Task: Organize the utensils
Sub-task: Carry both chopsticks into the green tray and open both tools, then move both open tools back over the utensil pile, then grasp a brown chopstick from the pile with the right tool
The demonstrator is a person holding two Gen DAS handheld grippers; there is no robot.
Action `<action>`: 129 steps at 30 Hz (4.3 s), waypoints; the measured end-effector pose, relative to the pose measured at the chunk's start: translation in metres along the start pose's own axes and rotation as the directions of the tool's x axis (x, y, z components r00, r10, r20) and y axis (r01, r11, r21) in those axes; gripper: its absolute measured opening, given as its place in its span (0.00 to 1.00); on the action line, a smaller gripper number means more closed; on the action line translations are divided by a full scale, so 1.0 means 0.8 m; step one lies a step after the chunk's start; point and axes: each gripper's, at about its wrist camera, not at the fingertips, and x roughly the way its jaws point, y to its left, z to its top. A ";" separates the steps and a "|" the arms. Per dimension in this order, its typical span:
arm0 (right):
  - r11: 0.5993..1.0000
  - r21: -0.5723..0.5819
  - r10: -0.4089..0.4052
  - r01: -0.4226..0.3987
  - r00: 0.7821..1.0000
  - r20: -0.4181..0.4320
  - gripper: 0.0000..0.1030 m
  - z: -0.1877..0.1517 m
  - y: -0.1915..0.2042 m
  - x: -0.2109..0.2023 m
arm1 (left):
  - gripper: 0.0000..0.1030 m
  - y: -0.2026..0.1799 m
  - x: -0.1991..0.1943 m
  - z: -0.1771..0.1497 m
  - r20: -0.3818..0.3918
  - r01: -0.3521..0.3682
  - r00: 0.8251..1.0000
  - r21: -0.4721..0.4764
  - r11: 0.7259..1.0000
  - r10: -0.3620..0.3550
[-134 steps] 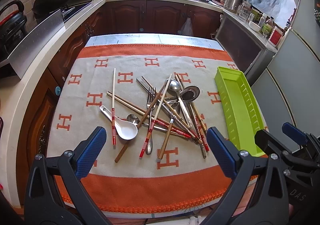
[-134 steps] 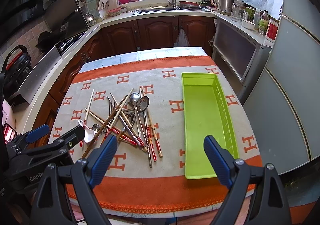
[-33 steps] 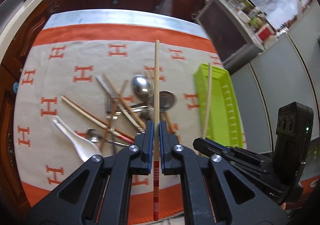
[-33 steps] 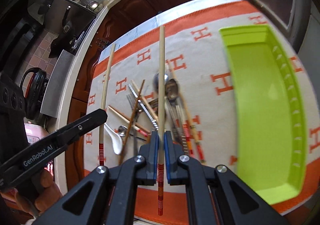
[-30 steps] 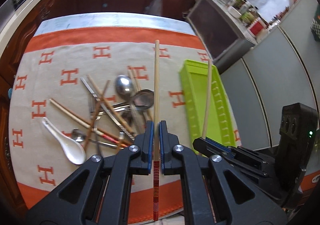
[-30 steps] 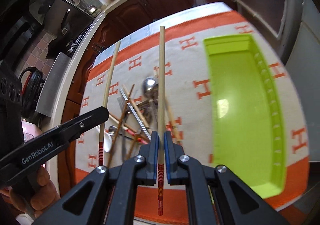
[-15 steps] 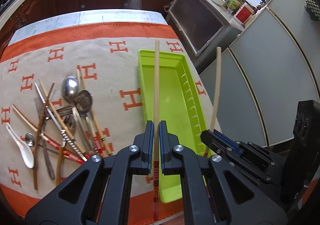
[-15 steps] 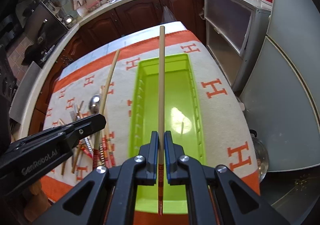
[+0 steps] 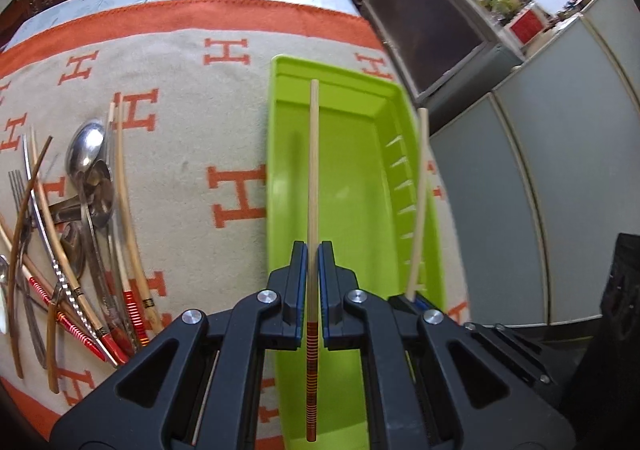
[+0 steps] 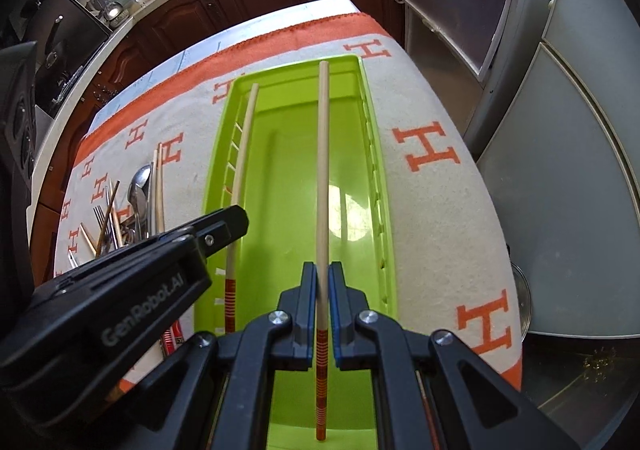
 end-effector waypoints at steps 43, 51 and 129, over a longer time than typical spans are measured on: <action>0.996 -0.084 0.034 -0.026 0.996 0.087 0.26 -0.050 0.057 -0.064 | 0.48 0.040 -0.174 -0.076 0.215 -0.195 0.963 0.152 0.969 0.160; 0.992 -0.122 0.052 -0.041 0.994 0.096 0.26 -0.059 0.087 -0.075 | 0.48 0.104 -0.210 -0.097 0.251 -0.253 0.941 0.079 0.964 0.226; 0.937 -0.138 0.299 -0.320 0.942 -0.155 0.06 0.007 0.312 0.102 | 0.48 0.389 -0.173 -0.140 0.087 -0.238 0.962 -0.205 0.950 0.260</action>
